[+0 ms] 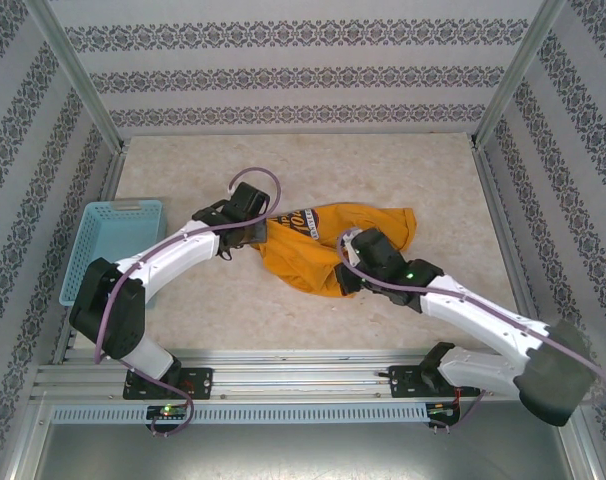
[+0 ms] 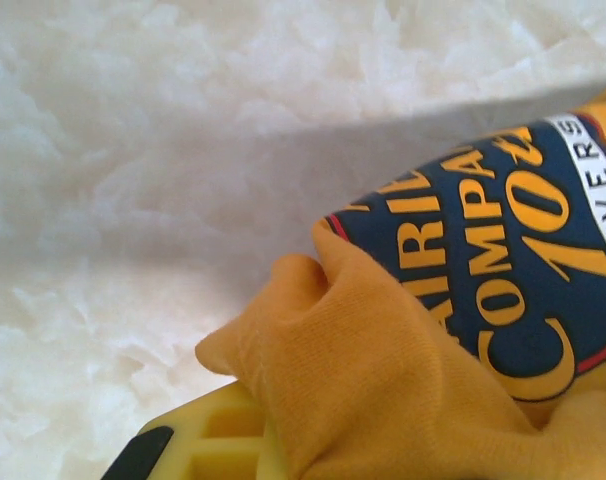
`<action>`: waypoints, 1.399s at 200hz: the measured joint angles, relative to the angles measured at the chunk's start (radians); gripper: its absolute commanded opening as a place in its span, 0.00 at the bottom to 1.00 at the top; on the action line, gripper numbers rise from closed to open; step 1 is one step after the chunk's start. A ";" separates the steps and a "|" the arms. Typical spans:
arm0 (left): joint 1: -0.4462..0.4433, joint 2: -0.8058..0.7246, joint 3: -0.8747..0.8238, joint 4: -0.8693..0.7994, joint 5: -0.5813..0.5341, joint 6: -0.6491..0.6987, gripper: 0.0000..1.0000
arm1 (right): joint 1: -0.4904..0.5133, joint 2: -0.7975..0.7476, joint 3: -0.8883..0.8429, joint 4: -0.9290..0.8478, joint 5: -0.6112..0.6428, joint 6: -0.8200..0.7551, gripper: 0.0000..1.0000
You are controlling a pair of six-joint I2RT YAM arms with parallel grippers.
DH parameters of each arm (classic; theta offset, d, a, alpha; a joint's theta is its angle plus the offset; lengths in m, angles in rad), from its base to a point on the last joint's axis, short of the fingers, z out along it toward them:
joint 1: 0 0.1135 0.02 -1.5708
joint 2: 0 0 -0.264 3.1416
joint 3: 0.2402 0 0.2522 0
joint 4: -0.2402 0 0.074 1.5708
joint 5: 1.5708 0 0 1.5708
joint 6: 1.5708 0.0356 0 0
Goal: Fold the inside-out t-shirt
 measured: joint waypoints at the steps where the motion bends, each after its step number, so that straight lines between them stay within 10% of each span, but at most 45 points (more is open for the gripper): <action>1: 0.000 0.000 0.001 0.000 -0.001 0.000 0.00 | 0.000 0.000 0.000 0.000 0.000 0.000 0.00; 102: -0.053 0.206 0.526 -0.071 -0.099 0.130 0.00 | 0.043 -0.225 0.263 -0.378 0.014 0.185 0.00; 150: -0.089 0.492 1.031 -0.212 -0.012 0.232 0.54 | 0.035 -0.157 0.211 -0.223 -0.065 0.273 0.00; 174: -0.156 0.396 0.738 -0.162 -0.024 0.234 0.74 | -0.027 -0.137 0.151 -0.164 -0.106 0.317 0.00; 214: -0.272 -0.074 0.023 -0.035 -0.002 0.135 0.66 | -0.151 -0.175 0.079 -0.058 -0.170 0.394 0.00; 280: -0.500 -0.180 -0.074 0.211 -0.038 0.076 0.49 | -0.156 -0.194 0.022 0.063 -0.246 0.463 0.00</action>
